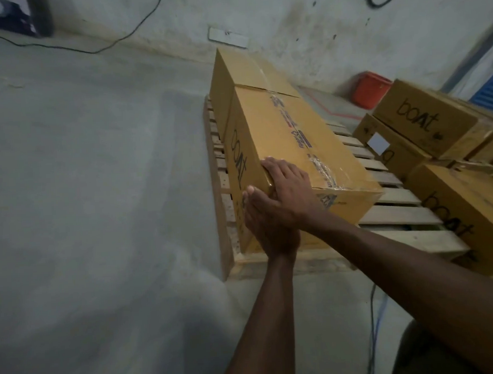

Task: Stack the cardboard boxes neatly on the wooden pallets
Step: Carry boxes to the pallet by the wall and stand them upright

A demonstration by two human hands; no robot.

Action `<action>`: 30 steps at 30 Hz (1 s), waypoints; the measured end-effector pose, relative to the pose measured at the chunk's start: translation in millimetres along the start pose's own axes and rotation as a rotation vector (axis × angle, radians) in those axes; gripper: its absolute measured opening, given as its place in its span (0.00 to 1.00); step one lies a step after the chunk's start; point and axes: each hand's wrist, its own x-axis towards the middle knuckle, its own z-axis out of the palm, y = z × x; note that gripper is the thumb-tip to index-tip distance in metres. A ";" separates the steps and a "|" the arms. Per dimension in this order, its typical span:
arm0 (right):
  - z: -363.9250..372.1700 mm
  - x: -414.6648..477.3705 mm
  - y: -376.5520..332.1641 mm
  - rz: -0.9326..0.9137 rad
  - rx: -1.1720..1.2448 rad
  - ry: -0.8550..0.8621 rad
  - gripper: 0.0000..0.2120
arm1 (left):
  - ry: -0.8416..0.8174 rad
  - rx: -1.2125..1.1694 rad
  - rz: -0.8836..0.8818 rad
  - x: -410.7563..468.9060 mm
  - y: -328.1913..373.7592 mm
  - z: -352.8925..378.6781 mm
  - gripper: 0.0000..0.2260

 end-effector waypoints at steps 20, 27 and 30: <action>-13.2 -18.8 139.2 1.297 0.960 0.440 0.38 | 0.173 -0.455 -0.146 12.6 27.4 -6.4 0.27; -6.9 -15.8 134.4 1.231 0.925 0.455 0.38 | 0.178 -0.435 -0.136 18.4 24.5 -12.3 0.28; -6.2 -15.8 134.3 1.229 0.903 0.457 0.39 | 0.161 -0.435 -0.147 16.8 26.5 -14.3 0.28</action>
